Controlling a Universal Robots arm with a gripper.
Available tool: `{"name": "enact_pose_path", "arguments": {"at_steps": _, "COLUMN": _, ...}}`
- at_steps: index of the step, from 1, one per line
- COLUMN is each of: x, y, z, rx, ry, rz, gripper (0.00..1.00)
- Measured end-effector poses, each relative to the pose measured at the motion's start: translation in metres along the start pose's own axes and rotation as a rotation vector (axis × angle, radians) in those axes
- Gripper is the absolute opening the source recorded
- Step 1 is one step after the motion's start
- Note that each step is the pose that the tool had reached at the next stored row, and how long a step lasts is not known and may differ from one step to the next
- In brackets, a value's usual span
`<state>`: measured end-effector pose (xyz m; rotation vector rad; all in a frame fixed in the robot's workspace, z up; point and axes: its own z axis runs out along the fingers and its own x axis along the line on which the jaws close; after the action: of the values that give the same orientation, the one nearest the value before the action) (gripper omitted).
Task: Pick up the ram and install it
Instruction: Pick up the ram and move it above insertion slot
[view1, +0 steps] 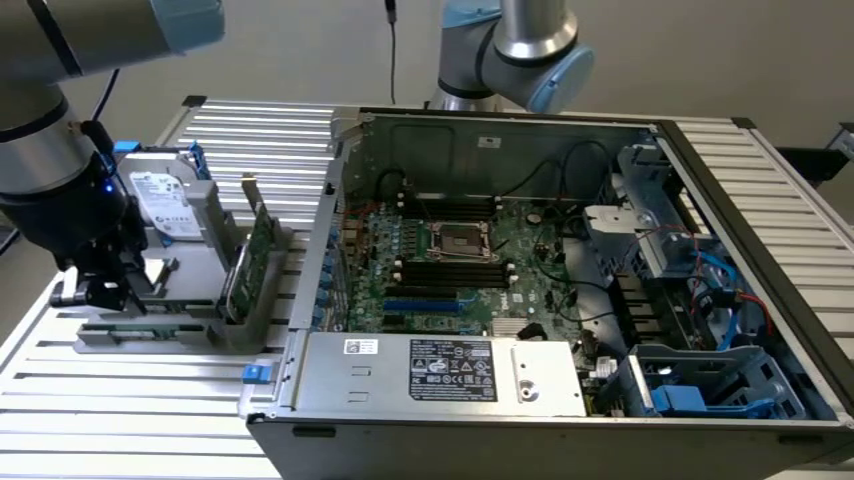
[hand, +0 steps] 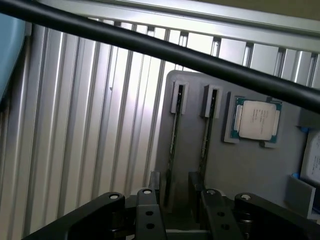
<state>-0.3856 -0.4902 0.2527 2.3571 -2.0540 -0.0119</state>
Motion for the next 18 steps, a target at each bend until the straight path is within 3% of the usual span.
{"name": "enact_pose_path", "arguments": {"at_steps": 18, "x": -0.002, "y": 0.0025, "z": 0.0327, "rx": -0.0003, "ry": 0.0004, "rz": 0.012, "gripper": 0.36}}
